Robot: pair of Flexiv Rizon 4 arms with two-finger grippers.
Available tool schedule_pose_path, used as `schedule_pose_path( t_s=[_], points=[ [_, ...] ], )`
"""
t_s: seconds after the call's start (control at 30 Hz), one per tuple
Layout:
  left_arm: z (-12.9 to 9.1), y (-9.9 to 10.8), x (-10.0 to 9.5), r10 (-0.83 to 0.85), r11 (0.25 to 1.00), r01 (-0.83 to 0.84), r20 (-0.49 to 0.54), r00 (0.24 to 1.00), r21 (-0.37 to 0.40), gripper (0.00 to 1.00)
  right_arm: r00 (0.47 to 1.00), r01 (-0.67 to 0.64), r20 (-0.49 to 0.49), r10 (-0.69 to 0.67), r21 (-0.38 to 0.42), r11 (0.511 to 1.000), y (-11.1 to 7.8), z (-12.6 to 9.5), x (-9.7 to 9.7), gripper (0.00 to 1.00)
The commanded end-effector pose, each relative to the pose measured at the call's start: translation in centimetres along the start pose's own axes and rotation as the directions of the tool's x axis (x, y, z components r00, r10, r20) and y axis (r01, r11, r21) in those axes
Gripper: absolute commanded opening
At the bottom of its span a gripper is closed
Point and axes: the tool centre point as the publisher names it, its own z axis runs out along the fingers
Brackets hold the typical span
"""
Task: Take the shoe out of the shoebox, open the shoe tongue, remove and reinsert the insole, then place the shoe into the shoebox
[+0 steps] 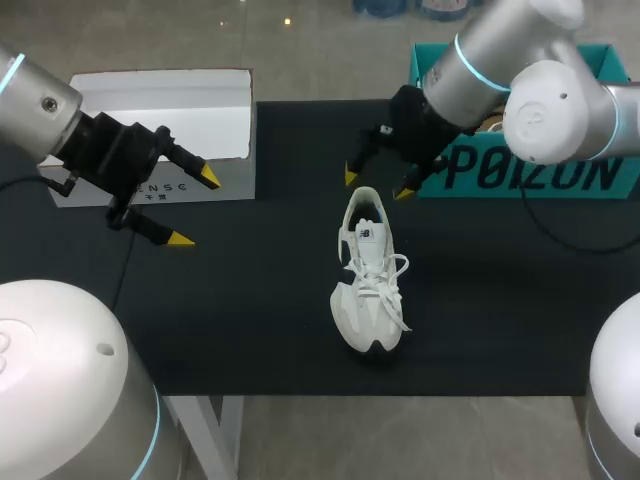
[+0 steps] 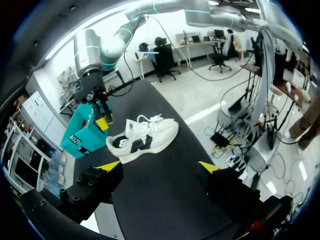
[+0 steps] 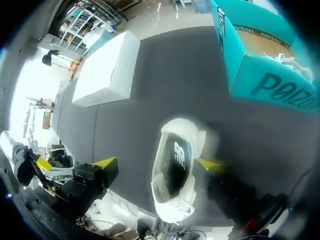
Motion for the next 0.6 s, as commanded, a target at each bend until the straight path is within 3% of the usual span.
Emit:
schedule_pose_path(
  t_s=[0.03, 0.07, 0.1, 0.33, 0.6],
  points=[
    [0.0, 0.0, 0.0, 0.000, 1.000, 0.000, -0.002, 1.000, -0.003, 1.00, 0.947, -0.006, 0.321, 0.011, -0.015, 1.000, -0.7, 0.1, 0.8, 0.47],
    [0.0, 0.0, 0.0, 0.000, 1.000, 0.000, -0.002, 1.000, -0.003, 1.00, 0.943, -0.007, 0.333, 0.013, -0.019, 1.000, -0.7, 0.5, 0.7, 0.07],
    [0.0, 0.0, 0.0, 0.000, 1.000, 0.000, -0.002, 1.000, -0.003, 1.00, 0.943, -0.007, 0.334, 0.014, -0.022, 1.000, -0.7, 0.7, 0.7, 0.00],
    [0.0, 0.0, 0.0, 0.000, 1.000, 0.000, -0.002, 1.000, -0.003, 1.00, 0.934, -0.007, 0.357, 0.017, -0.027, 1.000, -0.9, 2.3, 0.0, 0.00],
    [0.0, 0.0, 0.0, 0.000, 1.000, 0.000, -0.002, 1.000, -0.003, 1.00, 0.916, -0.041, 0.400, 0.041, -0.009, 0.999, -0.4, 5.7, -2.3, 0.00]
  ],
)
